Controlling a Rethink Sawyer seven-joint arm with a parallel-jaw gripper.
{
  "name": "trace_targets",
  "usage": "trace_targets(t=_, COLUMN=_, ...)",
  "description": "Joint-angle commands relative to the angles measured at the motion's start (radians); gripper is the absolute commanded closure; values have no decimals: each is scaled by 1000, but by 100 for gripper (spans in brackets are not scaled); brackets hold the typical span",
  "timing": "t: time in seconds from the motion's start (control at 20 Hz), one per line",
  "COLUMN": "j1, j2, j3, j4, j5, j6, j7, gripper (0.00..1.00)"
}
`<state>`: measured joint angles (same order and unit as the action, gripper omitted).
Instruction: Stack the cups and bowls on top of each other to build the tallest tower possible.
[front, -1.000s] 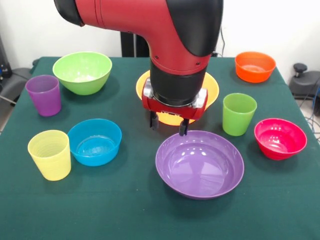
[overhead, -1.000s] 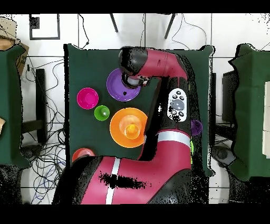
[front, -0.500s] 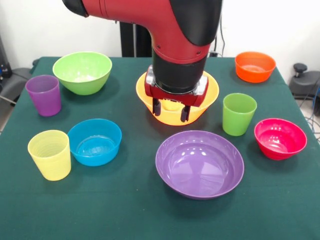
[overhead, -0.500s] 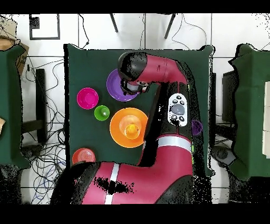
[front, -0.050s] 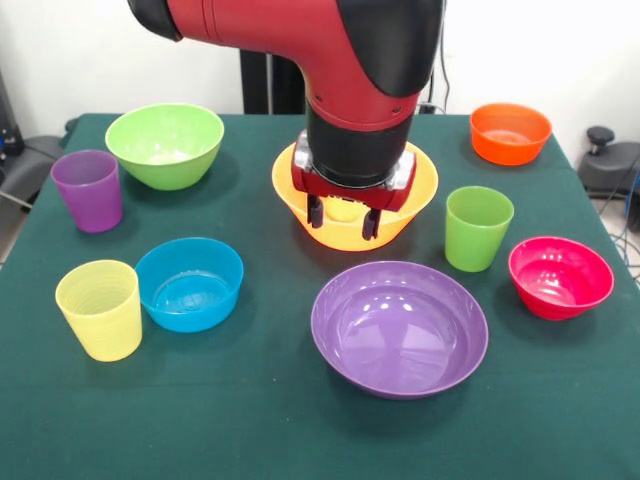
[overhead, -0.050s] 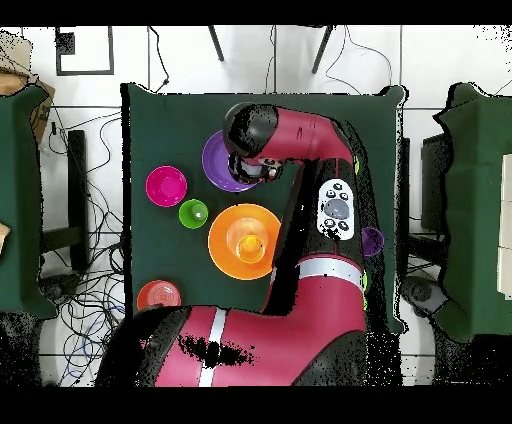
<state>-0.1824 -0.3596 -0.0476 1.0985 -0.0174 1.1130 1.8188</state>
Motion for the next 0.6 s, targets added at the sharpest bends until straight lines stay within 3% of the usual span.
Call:
trace_targets(t=0.05, j1=-4, j2=-33, j3=76, j4=84, j5=-43, j6=30, j7=-67, gripper=0)
trace_targets(t=0.25, j1=-1, j2=-64, j3=89, j4=65, j5=-11, j6=112, j7=-52, gripper=0)
trace_targets(t=0.6, j1=-5, j2=26, j3=86, j4=-67, j5=-10, j6=87, j7=16, gripper=0)
